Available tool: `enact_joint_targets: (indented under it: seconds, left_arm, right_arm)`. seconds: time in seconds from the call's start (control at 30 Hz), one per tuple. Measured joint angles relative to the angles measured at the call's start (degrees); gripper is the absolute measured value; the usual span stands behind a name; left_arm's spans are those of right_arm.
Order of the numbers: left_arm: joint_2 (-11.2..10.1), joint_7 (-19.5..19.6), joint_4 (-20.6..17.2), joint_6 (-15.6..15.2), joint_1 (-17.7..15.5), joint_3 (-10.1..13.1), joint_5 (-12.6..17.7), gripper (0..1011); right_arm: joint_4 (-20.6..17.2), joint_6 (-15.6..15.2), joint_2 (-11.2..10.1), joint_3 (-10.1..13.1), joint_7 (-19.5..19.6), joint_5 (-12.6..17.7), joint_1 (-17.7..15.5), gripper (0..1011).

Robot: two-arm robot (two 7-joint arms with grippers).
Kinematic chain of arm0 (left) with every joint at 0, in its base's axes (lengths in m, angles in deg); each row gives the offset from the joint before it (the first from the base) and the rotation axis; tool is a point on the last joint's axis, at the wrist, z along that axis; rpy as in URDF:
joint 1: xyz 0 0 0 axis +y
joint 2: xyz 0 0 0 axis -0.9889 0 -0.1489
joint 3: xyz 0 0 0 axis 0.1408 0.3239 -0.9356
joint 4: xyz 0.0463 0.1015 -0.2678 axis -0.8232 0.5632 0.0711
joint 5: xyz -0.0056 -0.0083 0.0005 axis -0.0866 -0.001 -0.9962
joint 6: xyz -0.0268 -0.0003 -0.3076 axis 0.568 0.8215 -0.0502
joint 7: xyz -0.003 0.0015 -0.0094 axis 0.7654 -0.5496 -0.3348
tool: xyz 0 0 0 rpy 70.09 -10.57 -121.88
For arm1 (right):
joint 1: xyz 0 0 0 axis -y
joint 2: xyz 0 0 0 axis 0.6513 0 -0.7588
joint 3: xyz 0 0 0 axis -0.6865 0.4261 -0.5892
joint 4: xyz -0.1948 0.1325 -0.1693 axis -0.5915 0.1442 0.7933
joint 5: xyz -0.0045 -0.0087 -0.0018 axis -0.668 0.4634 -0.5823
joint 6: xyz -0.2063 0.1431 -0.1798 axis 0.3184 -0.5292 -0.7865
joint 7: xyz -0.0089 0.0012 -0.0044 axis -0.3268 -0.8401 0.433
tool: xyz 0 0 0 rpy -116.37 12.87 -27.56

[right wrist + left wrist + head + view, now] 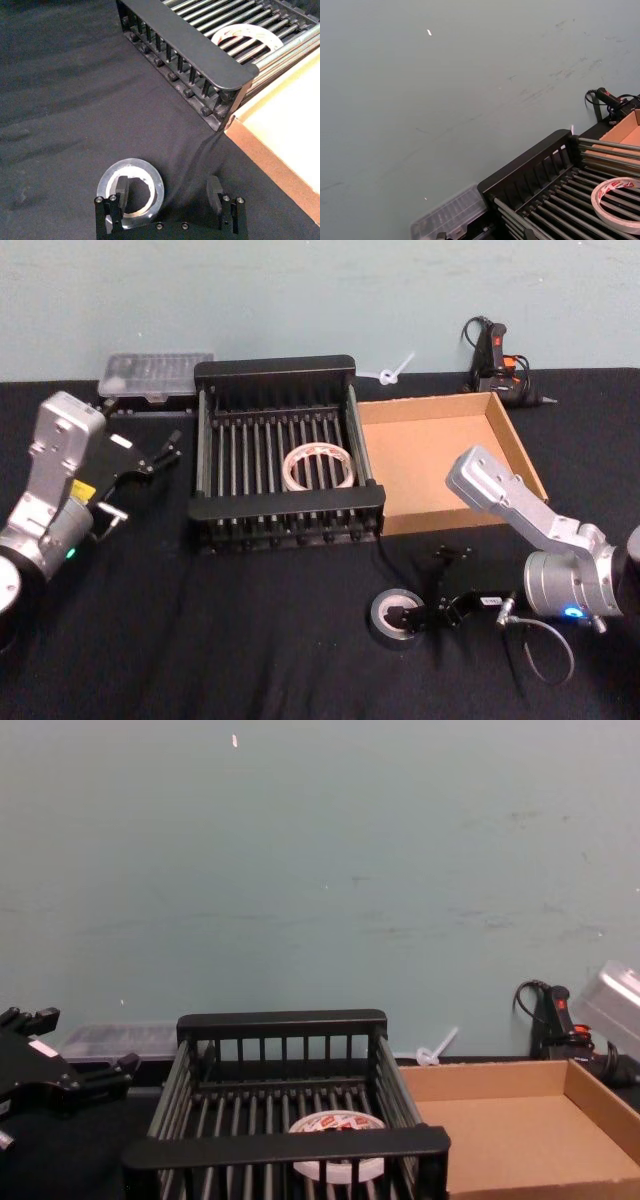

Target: Pick up the white tape and place it into the black box , Pick up the silver tape and place it into the brown box.

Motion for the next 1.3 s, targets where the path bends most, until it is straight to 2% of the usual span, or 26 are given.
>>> enact_joint_targets:
  seconds: [1.1,1.3]
  left_arm:
    - [0.00,0.00,0.00,0.00,0.00,0.00,0.00,1001]
    - [0.00,0.00,0.00,0.00,0.00,0.00,0.00,1001]
  right_arm:
    - [0.52,-0.46,0.24,-0.33,0.08,-0.03,0.18,1000]
    - [0.50,-0.45,0.25,-0.32,0.08,-0.01,0.18,891]
